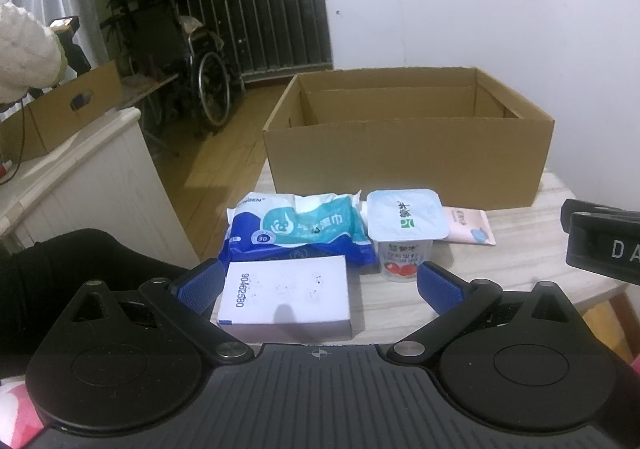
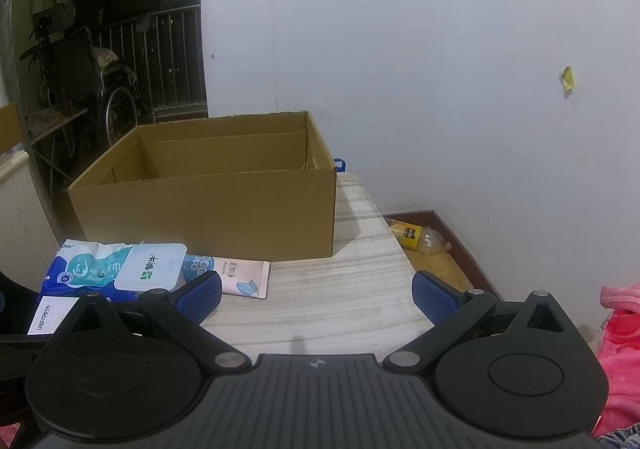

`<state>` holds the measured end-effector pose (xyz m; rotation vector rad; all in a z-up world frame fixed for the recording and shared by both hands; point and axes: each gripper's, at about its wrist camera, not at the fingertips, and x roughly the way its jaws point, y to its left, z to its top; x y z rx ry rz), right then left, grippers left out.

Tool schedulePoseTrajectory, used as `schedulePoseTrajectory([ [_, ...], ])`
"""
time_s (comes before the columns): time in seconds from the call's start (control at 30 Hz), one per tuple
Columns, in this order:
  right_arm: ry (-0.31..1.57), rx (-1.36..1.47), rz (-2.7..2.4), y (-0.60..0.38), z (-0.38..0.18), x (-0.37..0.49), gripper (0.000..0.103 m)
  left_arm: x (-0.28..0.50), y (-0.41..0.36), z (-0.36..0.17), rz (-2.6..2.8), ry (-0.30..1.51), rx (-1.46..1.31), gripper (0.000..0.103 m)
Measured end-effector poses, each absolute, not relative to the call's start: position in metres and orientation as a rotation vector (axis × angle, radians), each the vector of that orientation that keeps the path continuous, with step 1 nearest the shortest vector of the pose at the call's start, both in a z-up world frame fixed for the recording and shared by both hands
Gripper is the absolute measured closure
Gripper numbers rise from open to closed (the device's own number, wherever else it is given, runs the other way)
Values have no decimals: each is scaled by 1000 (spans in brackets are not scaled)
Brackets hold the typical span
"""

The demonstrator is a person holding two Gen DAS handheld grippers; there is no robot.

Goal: Organize objects

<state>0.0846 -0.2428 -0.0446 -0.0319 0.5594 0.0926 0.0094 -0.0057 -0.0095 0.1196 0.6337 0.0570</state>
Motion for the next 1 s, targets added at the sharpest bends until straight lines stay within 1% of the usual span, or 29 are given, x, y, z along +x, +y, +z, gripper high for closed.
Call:
schedulePoseTrajectory([
  [1.0, 568, -24, 89, -243, -47, 82, 0, 10, -5, -10, 93, 638, 104, 0],
])
